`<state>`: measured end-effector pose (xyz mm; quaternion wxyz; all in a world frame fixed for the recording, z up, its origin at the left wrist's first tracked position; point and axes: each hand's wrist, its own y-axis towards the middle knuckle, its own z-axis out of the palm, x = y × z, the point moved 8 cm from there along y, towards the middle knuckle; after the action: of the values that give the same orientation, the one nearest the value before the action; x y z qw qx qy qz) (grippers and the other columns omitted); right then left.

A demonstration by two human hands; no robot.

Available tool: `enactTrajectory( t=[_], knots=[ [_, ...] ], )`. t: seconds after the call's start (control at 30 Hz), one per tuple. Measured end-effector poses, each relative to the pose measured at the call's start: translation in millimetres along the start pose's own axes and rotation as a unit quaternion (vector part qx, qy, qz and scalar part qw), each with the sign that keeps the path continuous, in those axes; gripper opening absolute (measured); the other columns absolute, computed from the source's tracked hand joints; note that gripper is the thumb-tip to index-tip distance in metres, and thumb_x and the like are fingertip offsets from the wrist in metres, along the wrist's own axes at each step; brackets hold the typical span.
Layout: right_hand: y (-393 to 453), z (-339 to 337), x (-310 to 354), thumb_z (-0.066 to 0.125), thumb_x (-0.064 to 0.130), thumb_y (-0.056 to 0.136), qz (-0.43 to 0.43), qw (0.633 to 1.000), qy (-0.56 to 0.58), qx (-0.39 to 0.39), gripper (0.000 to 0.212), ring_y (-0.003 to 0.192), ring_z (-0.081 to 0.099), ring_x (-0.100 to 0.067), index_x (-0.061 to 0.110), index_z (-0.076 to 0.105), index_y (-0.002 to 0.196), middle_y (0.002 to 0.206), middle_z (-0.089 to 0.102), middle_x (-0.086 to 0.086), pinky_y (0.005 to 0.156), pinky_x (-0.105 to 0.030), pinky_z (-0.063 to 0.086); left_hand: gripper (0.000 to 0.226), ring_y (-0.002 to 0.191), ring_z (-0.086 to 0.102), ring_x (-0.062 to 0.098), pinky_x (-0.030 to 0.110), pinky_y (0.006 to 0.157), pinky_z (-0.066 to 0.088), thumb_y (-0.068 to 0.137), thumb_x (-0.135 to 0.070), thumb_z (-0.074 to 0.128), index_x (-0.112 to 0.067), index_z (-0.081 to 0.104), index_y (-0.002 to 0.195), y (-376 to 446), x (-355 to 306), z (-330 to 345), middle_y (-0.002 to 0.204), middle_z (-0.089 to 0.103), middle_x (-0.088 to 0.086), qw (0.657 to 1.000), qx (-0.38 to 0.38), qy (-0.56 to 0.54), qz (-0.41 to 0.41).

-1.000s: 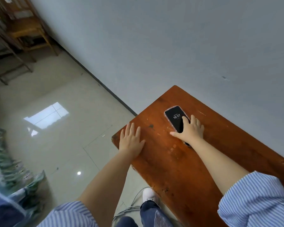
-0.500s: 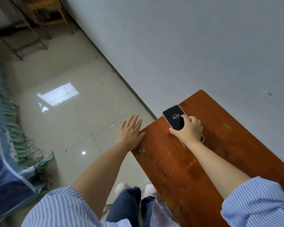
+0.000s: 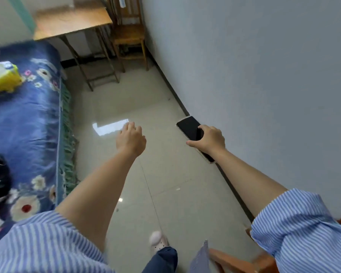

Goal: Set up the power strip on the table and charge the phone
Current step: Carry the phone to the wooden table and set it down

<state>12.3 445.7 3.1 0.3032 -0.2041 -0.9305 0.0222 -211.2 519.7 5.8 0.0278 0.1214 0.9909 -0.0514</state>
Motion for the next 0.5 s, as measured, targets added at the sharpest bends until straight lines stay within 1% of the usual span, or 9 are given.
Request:
enactTrajectory(
  t=[0.1,0.2,0.33,0.4,0.5],
  knots=[
    [54,15,76,0.072,0.04,0.065,-0.033,0.999,-0.023,-0.006,0.058,0.109,0.047,-0.035,0.011,0.053,0.112,0.111,0.059,-0.017,0.084,-0.04,0.043,0.032,0.124,0.038,0.03,0.042,0.094,0.039,0.092,-0.02,0.044,0.002,0.05,0.114,48,59,-32,0.129,0.047,0.018,1.0,-0.021,0.008,-0.021],
    [105,28,144,0.072,0.04,0.064,-0.07,0.997,-0.034,-0.006,0.051,0.104,0.048,-0.035,0.012,0.056,0.104,0.106,0.061,-0.016,0.082,-0.038,0.043,0.03,0.12,0.04,0.031,0.041,0.091,0.04,0.092,-0.019,0.043,0.001,0.051,0.111,93,108,-55,0.126,0.049,0.017,0.998,-0.035,0.007,-0.047],
    [175,48,213,0.071,0.042,0.063,-0.111,0.992,-0.06,-0.007,0.05,0.101,0.049,-0.036,0.012,0.057,0.101,0.102,0.063,-0.015,0.078,-0.036,0.043,0.027,0.116,0.042,0.032,0.041,0.087,0.041,0.091,-0.017,0.043,0.001,0.052,0.109,160,160,-69,0.121,0.05,0.017,0.997,-0.04,0.007,-0.072],
    [220,58,247,0.07,0.043,0.063,-0.134,0.989,-0.068,-0.011,0.051,0.099,0.05,-0.035,0.012,0.057,0.101,0.1,0.064,-0.015,0.076,-0.034,0.042,0.026,0.115,0.043,0.032,0.041,0.086,0.042,0.089,-0.015,0.043,0.0,0.052,0.108,205,186,-75,0.12,0.05,0.017,0.995,-0.045,0.006,-0.084],
    [288,74,291,0.071,0.044,0.064,-0.16,0.984,-0.076,-0.002,0.054,0.102,0.05,-0.035,0.012,0.057,0.106,0.101,0.063,-0.016,0.079,-0.035,0.042,0.027,0.117,0.042,0.031,0.04,0.089,0.042,0.089,-0.016,0.043,-0.002,0.052,0.11,275,220,-81,0.122,0.05,0.015,0.993,-0.047,0.013,-0.104]
  ],
)
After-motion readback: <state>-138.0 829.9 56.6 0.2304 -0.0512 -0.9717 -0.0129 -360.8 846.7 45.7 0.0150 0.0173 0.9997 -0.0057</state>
